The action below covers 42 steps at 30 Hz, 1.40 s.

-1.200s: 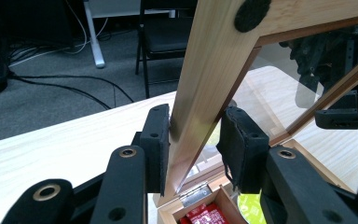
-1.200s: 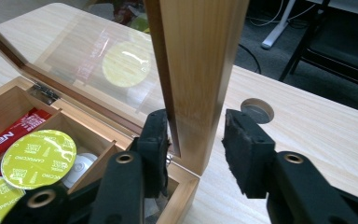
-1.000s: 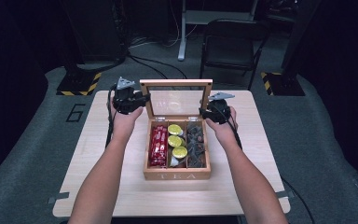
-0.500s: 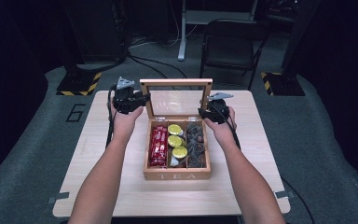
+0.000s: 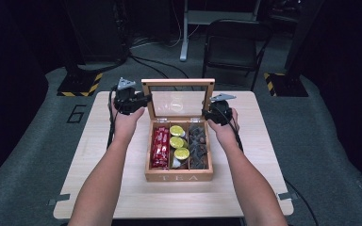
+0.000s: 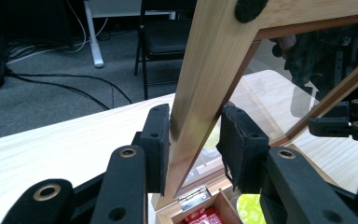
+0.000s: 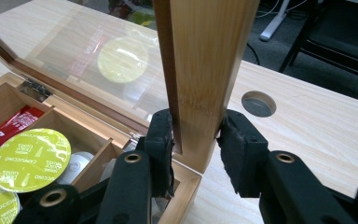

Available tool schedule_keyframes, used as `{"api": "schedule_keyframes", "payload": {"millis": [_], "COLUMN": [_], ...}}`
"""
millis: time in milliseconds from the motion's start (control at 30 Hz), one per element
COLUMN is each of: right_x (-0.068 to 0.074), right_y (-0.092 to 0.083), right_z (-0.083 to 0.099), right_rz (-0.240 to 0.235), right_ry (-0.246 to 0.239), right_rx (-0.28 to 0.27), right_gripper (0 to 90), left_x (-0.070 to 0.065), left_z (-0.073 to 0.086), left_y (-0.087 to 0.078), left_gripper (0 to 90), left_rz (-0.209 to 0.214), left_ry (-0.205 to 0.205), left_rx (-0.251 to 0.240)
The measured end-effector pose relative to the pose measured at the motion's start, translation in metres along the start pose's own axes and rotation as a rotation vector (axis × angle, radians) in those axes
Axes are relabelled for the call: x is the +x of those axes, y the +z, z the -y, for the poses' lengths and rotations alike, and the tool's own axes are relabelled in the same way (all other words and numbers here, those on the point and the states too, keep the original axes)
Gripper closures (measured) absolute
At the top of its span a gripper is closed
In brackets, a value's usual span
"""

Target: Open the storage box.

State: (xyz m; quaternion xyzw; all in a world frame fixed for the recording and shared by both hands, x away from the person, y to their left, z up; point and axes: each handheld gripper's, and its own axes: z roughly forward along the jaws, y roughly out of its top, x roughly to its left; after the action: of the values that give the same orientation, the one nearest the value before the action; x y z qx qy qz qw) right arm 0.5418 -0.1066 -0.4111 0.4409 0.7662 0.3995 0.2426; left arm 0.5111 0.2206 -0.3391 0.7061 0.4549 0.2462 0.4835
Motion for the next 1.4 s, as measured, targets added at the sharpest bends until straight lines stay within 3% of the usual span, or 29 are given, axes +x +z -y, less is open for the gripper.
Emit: {"api": "schedule_keyframes", "payload": {"millis": [300,967,1400], "right_x": [-0.001,-0.002,-0.003], "right_y": [0.0,0.001,0.002], "right_z": [0.0,-0.001,-0.003], "right_rz": [-0.007,-0.01,-0.007], "right_ry": [0.006,0.006,0.011], "right_rx": [0.004,-0.002,0.01], "right_gripper": [64.5,64.5,64.6], "left_x": [0.0,-0.002,-0.006], "left_z": [0.006,0.014,0.022], "left_y": [0.0,0.0,0.001], "left_gripper": [62.8,56.1,53.6], "left_rz": [0.004,-0.009,0.014], "left_ry": [-0.042,-0.011,0.001], "left_rx": [-0.004,0.01,0.029]}}
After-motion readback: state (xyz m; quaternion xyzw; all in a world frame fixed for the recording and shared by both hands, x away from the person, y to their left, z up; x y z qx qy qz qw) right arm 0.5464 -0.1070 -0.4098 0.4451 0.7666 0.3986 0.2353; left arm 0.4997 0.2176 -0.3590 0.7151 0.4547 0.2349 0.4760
